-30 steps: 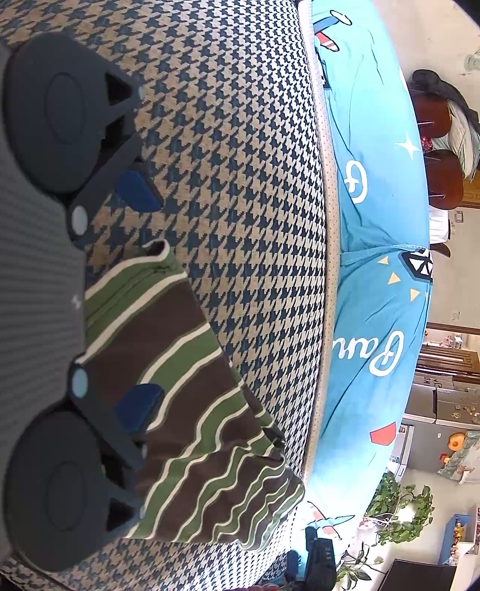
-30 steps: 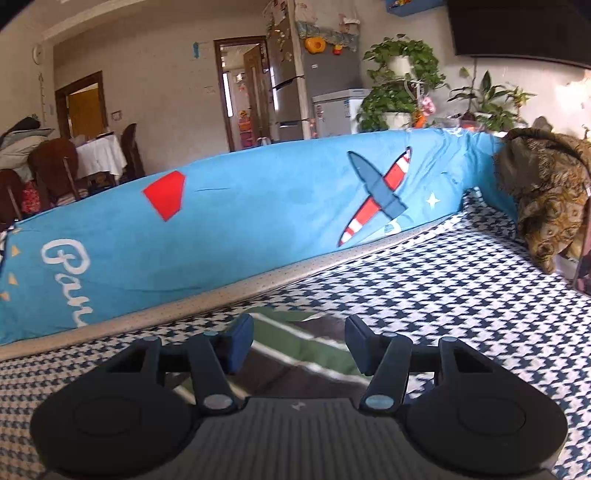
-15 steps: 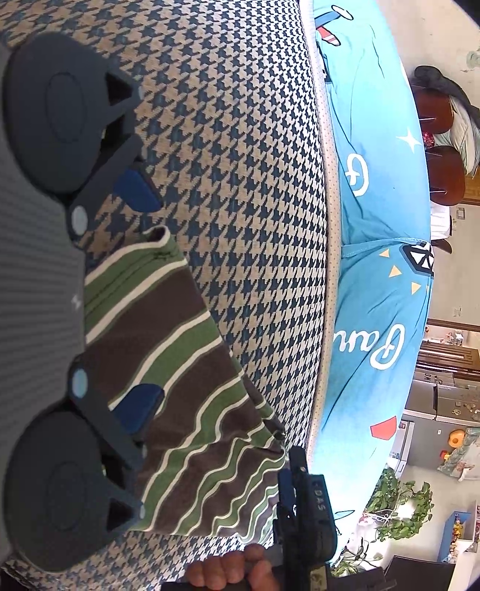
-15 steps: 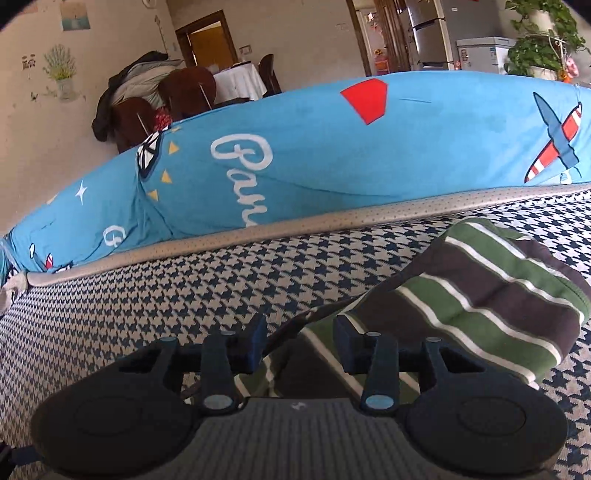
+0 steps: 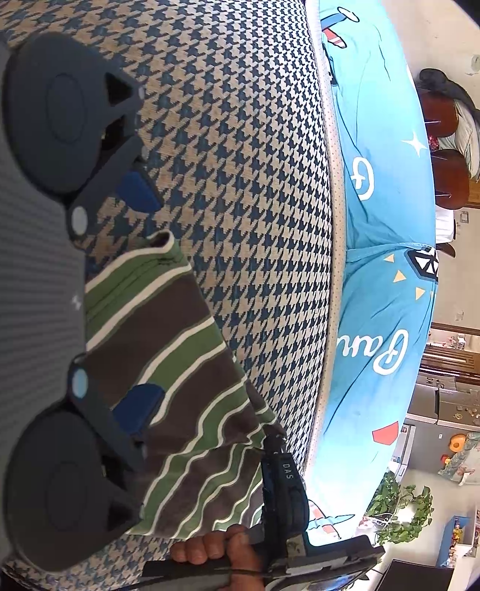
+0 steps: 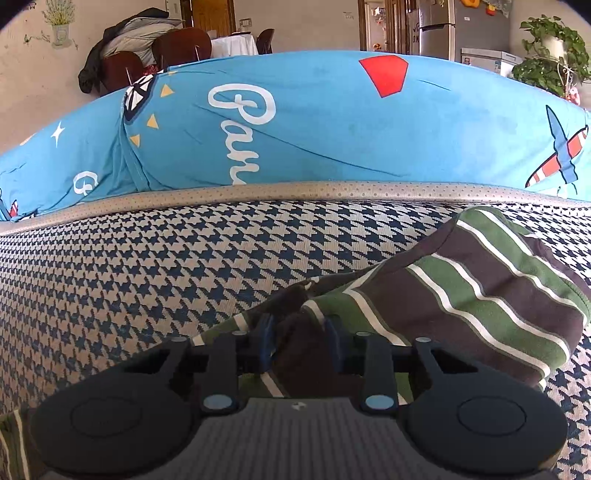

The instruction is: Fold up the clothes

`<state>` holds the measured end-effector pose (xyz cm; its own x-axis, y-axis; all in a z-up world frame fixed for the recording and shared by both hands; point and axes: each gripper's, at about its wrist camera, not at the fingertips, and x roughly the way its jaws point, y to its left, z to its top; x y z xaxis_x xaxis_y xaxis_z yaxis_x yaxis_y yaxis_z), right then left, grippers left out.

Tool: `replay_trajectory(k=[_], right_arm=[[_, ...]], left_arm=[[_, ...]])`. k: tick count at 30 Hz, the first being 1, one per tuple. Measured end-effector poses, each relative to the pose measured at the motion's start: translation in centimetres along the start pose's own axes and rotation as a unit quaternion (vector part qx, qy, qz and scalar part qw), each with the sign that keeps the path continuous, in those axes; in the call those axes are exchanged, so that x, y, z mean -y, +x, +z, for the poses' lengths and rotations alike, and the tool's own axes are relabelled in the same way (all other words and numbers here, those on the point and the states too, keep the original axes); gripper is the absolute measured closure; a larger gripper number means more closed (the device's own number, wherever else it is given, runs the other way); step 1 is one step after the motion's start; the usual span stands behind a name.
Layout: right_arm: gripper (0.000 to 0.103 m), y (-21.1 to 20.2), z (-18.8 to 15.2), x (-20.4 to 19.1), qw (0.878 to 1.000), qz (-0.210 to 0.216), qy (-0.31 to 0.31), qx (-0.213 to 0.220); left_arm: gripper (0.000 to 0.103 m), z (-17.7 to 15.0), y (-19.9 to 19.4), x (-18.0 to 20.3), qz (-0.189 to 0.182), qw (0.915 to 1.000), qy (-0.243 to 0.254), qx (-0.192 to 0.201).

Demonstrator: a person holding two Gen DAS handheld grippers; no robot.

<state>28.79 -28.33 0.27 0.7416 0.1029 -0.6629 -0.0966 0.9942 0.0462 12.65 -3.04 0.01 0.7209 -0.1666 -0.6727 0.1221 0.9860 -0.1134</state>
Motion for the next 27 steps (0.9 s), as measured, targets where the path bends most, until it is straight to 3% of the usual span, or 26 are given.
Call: replay_trajectory(k=[5, 9, 18, 23, 27], right_arm=[[0.091, 0.0, 0.0, 0.3, 1.000, -0.003, 0.009, 0.003], [0.093, -0.2, 0.1, 0.2, 1.000, 0.000, 0.013, 0.013], [0.093, -0.8, 1.1, 0.0, 0.998, 0.016, 0.033, 0.060], [0.092, 1.2, 0.9, -0.3, 0.999, 0.018, 0.027, 0.034], [0.082, 1.3, 0.6, -0.9, 0.999, 0.012, 0.000, 0.031]], left_arm=[[0.000, 0.0, 0.0, 0.0, -0.001, 1.0000, 0.001, -0.001], [0.000, 0.1, -0.1, 0.0, 0.000, 1.0000, 0.003, 0.000], [0.000, 0.1, 0.1, -0.4, 0.018, 0.9998, -0.001, -0.006], [0.000, 0.1, 0.4, -0.8, 0.035, 0.9993, -0.004, -0.012], [0.000, 0.2, 0.7, -1.4, 0.049, 0.9986, -0.013, -0.014]])
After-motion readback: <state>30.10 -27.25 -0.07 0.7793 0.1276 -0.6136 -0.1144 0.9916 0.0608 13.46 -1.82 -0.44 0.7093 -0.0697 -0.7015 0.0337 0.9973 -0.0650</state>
